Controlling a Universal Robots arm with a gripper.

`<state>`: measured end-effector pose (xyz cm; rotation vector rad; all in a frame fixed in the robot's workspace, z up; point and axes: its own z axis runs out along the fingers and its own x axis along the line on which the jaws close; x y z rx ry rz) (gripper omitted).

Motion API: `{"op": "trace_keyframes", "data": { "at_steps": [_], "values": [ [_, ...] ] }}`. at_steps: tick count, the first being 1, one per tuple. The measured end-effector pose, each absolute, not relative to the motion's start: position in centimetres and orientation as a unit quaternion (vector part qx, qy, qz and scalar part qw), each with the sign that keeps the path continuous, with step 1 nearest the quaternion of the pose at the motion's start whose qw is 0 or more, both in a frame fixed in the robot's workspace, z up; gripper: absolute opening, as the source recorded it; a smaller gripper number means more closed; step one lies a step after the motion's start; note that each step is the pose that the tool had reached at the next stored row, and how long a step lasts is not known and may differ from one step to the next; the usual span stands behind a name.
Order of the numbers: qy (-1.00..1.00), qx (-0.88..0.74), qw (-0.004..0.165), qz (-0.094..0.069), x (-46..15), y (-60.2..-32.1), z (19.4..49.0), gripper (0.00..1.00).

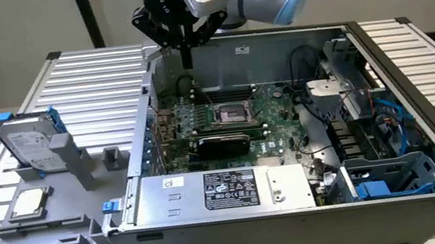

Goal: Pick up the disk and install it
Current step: 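Reach for the disk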

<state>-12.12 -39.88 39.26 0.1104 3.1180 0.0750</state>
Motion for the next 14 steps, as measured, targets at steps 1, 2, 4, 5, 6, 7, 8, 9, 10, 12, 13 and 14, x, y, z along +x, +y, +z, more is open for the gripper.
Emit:
{"op": "trace_keyframes", "data": {
  "at_steps": [1,2,4,5,6,7,8,9,10,12,13,14],
  "values": [
    [0.999,0.035,0.010,0.024,-12.12,-39.88,39.26,0.11],
    [0.999,0.035,0.010,0.024,-12.12,-39.88,39.26,0.11],
    [0.999,0.035,0.010,0.024,-12.12,-39.88,39.26,0.11],
    [0.999,0.035,0.010,0.024,-12.12,-39.88,39.26,0.11],
    [0.999,0.035,0.010,0.024,-12.12,-39.88,39.26,0.11],
    [0.999,0.035,0.010,0.024,-12.12,-39.88,39.26,0.11],
    [0.999,0.035,0.010,0.024,-12.12,-39.88,39.26,0.11],
    [0.999,0.035,0.010,0.024,-12.12,-39.88,39.26,0.11],
    [0.999,0.035,0.010,0.024,-12.12,-39.88,39.26,0.11],
    [0.999,0.035,0.010,0.024,-12.12,-39.88,39.26,0.11],
    [0.999,0.035,0.010,0.024,-12.13,-39.88,39.26,0.11],
    [0.999,0.035,0.010,0.024,-12.22,-39.88,39.27,0.11]
  ]
}}
